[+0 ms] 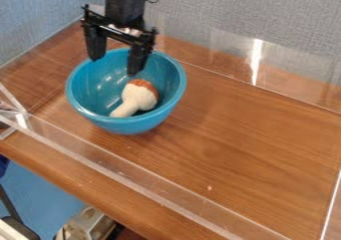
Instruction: Put the mushroom in the blue bowl
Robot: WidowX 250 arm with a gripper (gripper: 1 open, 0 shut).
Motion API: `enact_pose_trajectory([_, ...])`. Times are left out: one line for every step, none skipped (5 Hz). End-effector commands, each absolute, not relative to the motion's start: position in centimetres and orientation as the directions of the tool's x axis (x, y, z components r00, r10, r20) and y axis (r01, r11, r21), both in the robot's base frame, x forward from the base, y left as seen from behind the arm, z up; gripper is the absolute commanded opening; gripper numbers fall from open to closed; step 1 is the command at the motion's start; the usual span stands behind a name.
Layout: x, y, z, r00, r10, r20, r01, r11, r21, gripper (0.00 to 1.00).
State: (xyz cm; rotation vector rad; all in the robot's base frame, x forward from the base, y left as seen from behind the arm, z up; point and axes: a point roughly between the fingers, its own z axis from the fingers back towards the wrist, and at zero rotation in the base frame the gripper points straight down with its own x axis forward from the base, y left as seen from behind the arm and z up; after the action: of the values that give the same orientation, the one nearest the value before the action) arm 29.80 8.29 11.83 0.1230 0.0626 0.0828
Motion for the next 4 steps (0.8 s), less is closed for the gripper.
enact_pose_trajectory([30.6,7.0,15.1,0.988,0.144,0.053,-0.150,0.980,0.134,1.00])
enact_pose_trajectory([30.7,7.3,14.1,0.996,0.072,0.046,-0.078,0.987,0.140,1.00])
enact_pose_trajectory([31.0,8.0,13.1,0.999,0.006,0.037,-0.011,0.989,0.147,1.00])
enact_pose_trajectory([31.8,8.6,12.1,1.000,0.013,0.028,-0.017,0.988,0.152,1.00])
